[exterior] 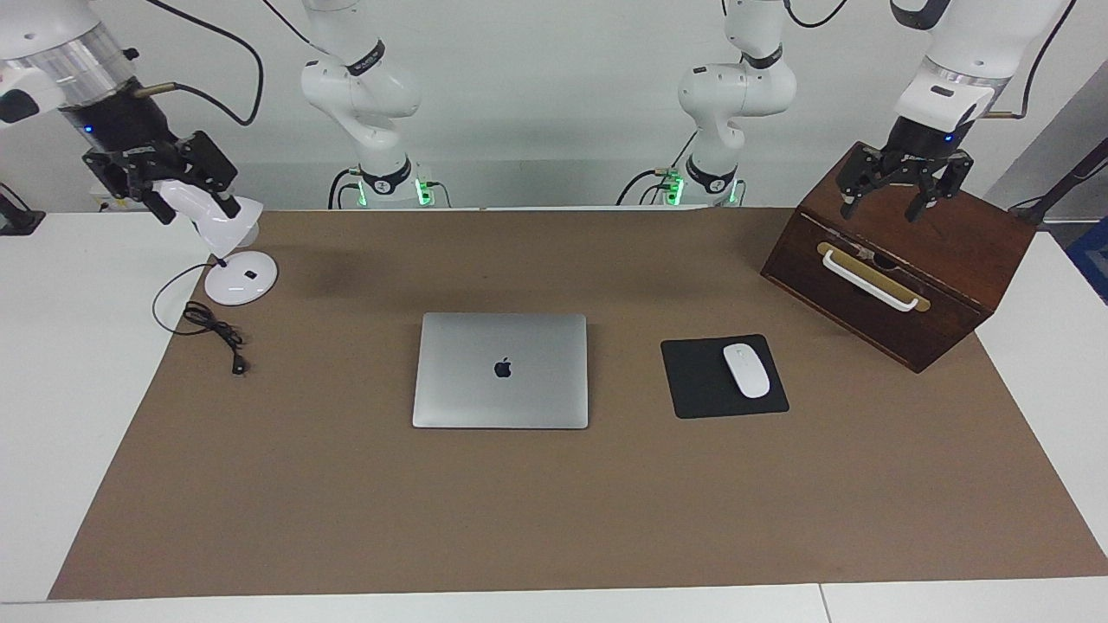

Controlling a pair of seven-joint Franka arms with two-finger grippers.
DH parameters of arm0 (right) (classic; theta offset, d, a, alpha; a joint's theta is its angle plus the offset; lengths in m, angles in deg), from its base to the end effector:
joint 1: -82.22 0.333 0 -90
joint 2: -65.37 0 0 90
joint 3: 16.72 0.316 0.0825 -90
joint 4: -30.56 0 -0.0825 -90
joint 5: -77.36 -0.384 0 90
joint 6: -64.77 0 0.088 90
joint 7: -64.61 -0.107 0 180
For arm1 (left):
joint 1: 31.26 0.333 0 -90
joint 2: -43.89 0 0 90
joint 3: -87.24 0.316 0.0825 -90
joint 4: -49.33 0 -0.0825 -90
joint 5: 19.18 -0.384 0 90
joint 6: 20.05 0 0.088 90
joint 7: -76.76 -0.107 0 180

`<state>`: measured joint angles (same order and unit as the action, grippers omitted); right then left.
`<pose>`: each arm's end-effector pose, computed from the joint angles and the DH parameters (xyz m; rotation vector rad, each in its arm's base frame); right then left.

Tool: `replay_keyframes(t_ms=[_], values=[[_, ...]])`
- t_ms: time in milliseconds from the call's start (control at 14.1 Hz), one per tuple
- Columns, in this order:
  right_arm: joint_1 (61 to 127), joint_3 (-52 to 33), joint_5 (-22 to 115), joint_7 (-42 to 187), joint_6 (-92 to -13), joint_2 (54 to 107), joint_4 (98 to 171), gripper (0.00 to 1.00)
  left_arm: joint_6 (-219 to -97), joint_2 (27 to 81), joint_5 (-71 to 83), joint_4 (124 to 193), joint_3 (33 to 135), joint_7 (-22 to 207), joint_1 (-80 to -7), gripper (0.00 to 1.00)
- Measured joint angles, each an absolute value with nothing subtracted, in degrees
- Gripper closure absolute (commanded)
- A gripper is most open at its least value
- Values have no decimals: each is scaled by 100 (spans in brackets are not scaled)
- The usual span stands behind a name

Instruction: Close laptop with both arms

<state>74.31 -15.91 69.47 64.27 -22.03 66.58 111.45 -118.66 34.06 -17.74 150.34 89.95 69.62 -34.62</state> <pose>0.5521 -0.0534 0.6833 -3.0012 0.1750 -0.1354 0.5141 -0.0061 0.6382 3.1022 -0.2081 0.2042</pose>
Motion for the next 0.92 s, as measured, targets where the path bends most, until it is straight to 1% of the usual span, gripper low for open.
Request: replay_keyframes(t_ms=[213,709,922], values=[[7942,-1543,7465,6088,-2201,6614,11153,0,-11866,3470,-1774,15039,8989,6978,-3461,0],[8040,-1567,7492,6023,-2196,6585,11194,0,-12011,3472,-1774,15062,8990,7015,-3457,0],[8190,-1763,7661,6023,-2192,6603,11283,0,-12011,3472,-1774,15073,8994,7019,-3452,0]])
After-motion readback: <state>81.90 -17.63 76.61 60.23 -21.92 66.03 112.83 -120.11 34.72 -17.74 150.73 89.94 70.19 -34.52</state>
